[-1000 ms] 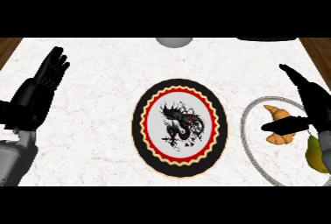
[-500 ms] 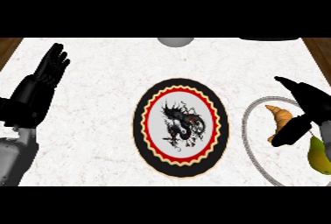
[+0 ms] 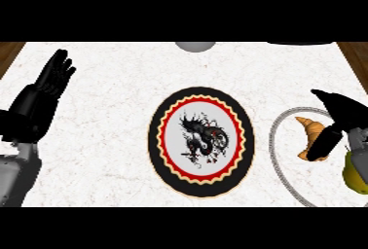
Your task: Pick the croissant from the placemat and place it in the plate
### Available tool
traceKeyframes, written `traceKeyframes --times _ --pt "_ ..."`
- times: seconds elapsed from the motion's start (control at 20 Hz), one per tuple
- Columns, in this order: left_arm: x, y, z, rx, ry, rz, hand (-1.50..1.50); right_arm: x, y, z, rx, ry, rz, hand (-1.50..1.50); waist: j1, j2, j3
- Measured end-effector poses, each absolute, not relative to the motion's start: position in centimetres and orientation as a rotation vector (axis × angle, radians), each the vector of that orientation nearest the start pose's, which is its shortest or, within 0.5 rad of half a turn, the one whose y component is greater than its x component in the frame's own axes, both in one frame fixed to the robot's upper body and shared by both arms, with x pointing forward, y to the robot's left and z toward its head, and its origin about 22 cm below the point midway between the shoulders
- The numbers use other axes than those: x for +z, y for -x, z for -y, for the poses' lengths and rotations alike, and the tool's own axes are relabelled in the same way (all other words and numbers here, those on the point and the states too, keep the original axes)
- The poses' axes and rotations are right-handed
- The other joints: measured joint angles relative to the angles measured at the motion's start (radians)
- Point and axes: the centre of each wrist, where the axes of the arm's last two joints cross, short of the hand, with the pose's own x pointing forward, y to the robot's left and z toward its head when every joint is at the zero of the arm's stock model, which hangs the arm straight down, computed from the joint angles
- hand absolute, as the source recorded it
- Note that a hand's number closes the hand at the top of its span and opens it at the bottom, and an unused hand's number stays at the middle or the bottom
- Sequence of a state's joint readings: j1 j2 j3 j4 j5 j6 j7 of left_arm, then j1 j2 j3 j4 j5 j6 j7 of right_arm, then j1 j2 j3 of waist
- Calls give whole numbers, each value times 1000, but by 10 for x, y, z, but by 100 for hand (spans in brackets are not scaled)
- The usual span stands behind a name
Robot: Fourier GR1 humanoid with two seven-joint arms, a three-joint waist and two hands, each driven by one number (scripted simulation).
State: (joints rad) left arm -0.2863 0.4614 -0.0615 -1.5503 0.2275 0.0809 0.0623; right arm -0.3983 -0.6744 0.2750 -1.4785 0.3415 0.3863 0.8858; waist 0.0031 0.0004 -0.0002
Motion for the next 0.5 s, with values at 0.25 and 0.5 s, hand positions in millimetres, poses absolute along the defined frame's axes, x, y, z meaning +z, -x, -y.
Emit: traceKeyframes --times 0.25,0.5 --pt "102 -298 -286 -232 -145 1745 0 104 -312 298 931 883 589 -150 -2 0 0" --pt "103 -302 -287 -233 -144 1747 0 79 -312 309 932 865 555 -150 -2 0 0"
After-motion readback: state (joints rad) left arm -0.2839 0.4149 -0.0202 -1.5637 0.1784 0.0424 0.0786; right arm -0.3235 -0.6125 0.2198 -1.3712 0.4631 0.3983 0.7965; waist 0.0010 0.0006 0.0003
